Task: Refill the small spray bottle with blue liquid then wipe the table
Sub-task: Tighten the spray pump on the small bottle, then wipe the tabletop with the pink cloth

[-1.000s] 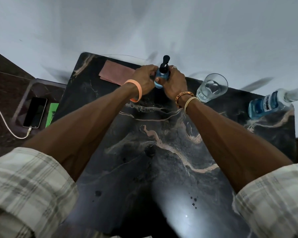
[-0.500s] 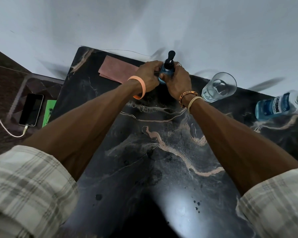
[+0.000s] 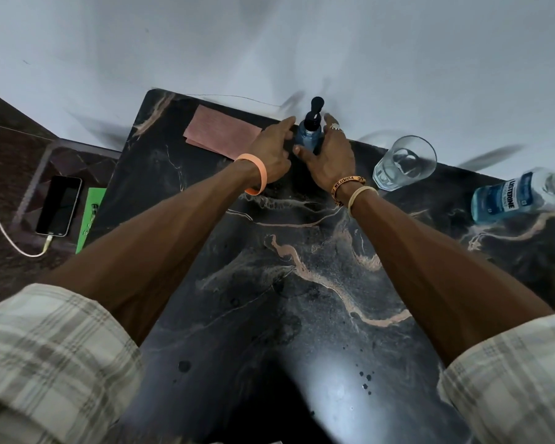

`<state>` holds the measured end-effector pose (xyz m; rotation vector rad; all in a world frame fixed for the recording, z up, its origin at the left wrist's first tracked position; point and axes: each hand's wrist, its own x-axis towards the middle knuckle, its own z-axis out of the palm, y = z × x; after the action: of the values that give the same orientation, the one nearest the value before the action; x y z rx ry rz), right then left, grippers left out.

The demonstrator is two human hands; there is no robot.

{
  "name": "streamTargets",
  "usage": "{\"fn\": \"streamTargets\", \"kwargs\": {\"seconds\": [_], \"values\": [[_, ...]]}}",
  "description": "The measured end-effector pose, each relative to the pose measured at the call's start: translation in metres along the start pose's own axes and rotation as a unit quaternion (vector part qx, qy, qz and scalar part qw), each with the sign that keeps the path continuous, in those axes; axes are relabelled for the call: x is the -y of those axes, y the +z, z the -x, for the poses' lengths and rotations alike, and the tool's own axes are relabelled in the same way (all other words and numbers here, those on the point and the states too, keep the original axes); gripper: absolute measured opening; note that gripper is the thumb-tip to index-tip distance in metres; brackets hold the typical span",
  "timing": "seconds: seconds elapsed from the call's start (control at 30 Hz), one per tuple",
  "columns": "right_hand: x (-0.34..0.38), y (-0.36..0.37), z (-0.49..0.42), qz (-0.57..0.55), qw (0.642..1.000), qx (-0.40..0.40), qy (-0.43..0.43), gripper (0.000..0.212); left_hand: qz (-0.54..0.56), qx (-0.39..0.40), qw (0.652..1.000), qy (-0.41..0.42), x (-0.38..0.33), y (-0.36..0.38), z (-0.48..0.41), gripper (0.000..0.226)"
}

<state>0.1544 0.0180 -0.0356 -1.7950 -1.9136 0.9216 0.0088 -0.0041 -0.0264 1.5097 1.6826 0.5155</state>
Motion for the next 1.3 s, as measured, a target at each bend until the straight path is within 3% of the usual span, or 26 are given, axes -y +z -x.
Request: {"fn": "streamTargets", "kwargs": {"seconds": [0.07,0.13,0.2,0.3,0.4,0.53,0.63,0.73,0.83,0.9,1.0,1.1,1.23,1.3], "values": [[0.0,0.001,0.011,0.006,0.997,-0.07,0.009,0.071,0.035,-0.024,0.999,-0.006,0.009,0.0,0.003,0.069],[0.001,0.004,0.026,-0.005,0.986,-0.167,0.004,0.047,0.052,-0.09,0.995,-0.007,0.018,-0.006,0.009,0.056],[0.004,0.011,0.042,-0.038,0.981,-0.187,-0.034,0.03,-0.02,-0.162,0.987,0.016,0.033,-0.016,0.013,0.039],[0.01,0.029,0.057,-0.02,0.985,-0.107,-0.135,0.025,-0.221,-0.182,0.958,0.014,0.061,-0.032,0.017,0.027],[0.024,0.047,0.051,0.055,0.974,-0.012,-0.217,0.037,-0.19,-0.197,0.957,-0.093,0.088,-0.051,0.017,0.046],[0.049,0.07,0.034,0.148,0.955,0.101,-0.237,0.052,-0.195,-0.113,0.958,-0.176,0.104,-0.067,0.012,0.064],[0.058,0.085,0.019,0.21,0.938,0.151,-0.231,0.054,-0.202,-0.108,0.958,-0.174,0.106,-0.071,0.006,0.059],[0.057,0.095,0.015,0.247,0.927,0.174,-0.22,0.05,-0.181,-0.171,0.951,-0.183,0.107,-0.072,0.003,0.056],[0.05,0.098,0.018,0.278,0.919,0.163,-0.229,0.046,-0.114,-0.195,0.952,-0.206,0.114,-0.077,-0.002,0.056],[0.049,0.096,0.02,0.281,0.915,0.171,-0.235,0.046,-0.048,-0.2,0.961,-0.187,0.114,-0.078,-0.004,0.044],[0.053,0.089,0.022,0.197,0.944,0.18,-0.193,0.039,0.075,-0.207,0.964,-0.152,0.101,-0.072,0.001,0.025],[0.058,0.074,0.041,-0.036,0.985,0.13,-0.107,0.042,0.203,-0.21,0.951,-0.103,0.073,-0.06,0.023,0.015],[0.06,0.049,0.087,-0.275,0.958,0.071,-0.042,0.062,0.244,-0.202,0.949,0.001,0.037,-0.037,0.072,0.012],[0.052,0.039,0.117,-0.355,0.931,0.072,-0.035,0.06,0.224,-0.192,0.955,0.028,0.026,-0.02,0.098,0.011]]}}
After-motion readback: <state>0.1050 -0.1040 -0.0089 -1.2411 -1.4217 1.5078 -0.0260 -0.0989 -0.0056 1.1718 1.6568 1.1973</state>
